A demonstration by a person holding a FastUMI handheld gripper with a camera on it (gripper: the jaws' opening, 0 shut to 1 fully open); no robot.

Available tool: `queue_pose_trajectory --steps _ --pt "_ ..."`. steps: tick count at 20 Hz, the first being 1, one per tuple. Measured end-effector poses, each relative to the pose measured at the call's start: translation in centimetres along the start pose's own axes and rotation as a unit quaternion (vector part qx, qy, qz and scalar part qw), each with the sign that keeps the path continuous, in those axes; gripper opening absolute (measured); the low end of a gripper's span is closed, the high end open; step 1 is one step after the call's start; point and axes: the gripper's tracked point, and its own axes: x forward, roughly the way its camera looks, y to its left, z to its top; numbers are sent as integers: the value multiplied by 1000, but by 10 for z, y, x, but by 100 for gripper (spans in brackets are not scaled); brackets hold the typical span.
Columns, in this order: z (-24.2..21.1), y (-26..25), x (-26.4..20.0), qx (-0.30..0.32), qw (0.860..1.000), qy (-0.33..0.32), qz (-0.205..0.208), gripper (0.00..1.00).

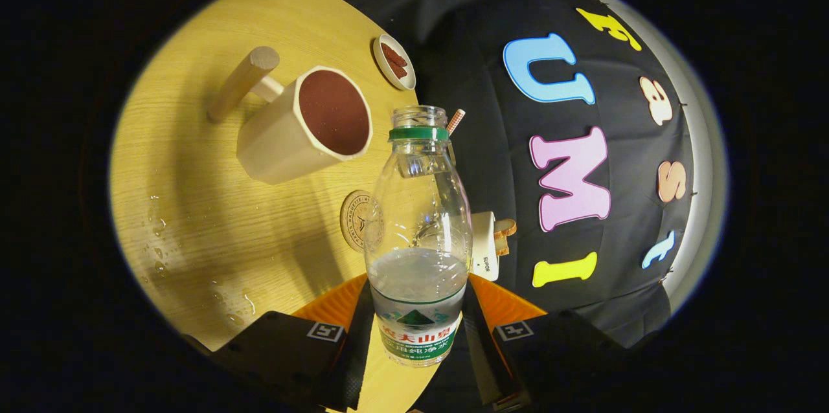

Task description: Take the bottle from table, then pour the juice into the cup, finally place the bottle on the coaster

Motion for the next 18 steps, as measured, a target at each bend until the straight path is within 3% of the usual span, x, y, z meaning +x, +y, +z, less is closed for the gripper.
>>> queue_pose_trajectory --steps 18 --pt "3 -20 12 -129 991 17 -14 70"
